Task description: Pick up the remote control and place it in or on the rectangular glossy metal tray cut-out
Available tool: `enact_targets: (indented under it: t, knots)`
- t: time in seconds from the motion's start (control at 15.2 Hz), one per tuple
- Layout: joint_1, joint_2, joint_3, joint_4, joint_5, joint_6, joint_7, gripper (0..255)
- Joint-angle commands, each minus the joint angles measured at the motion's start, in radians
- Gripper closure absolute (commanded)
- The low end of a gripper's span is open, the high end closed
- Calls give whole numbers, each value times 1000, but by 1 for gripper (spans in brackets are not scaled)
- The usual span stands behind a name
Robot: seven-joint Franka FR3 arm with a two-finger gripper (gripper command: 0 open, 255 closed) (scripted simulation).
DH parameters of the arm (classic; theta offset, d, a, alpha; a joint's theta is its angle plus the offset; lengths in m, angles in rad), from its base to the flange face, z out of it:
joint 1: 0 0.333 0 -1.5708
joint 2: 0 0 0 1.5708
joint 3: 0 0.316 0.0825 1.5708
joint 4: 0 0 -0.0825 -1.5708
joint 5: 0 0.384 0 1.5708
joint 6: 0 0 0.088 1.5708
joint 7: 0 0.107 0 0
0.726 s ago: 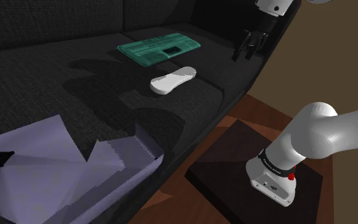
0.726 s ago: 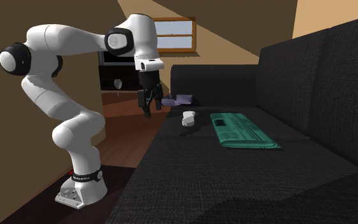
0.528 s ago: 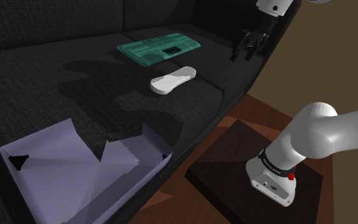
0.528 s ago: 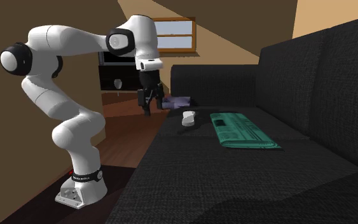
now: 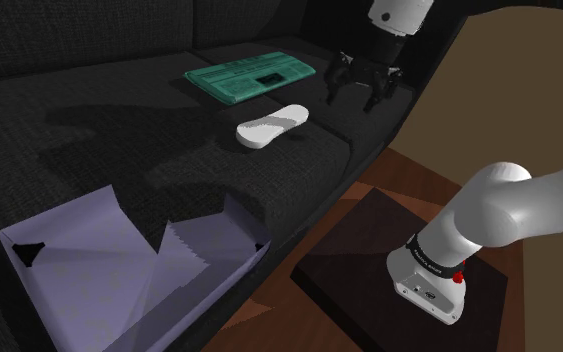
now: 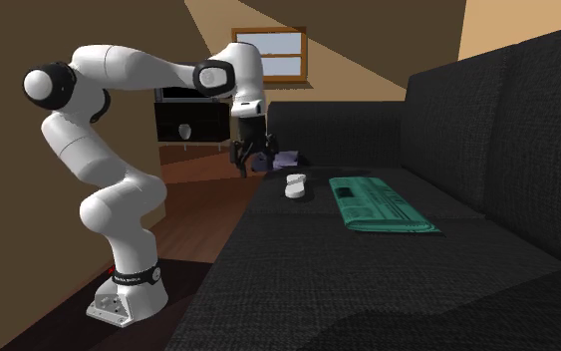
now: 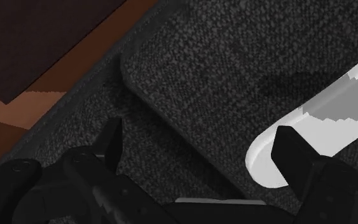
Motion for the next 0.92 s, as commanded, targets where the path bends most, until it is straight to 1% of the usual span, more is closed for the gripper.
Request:
enact_targets:
  t: [0.0, 0.2, 0.33, 0.46, 0.59, 0.66, 0.86]
  knots:
    - [-27, 43, 72, 34, 33, 19, 164, 0]
    - [-76, 128, 175, 101, 60, 52, 388, 0]
    - [-116, 194, 242, 156, 64, 73, 539, 0]
    - [-159, 269, 308, 218, 54, 92, 692, 0]
    - [-205, 352, 373, 287, 29, 108, 848, 0]
    - [-210, 363, 381, 296, 24, 110, 869, 0]
    - [-209, 371, 389, 262, 24, 151, 870, 0]
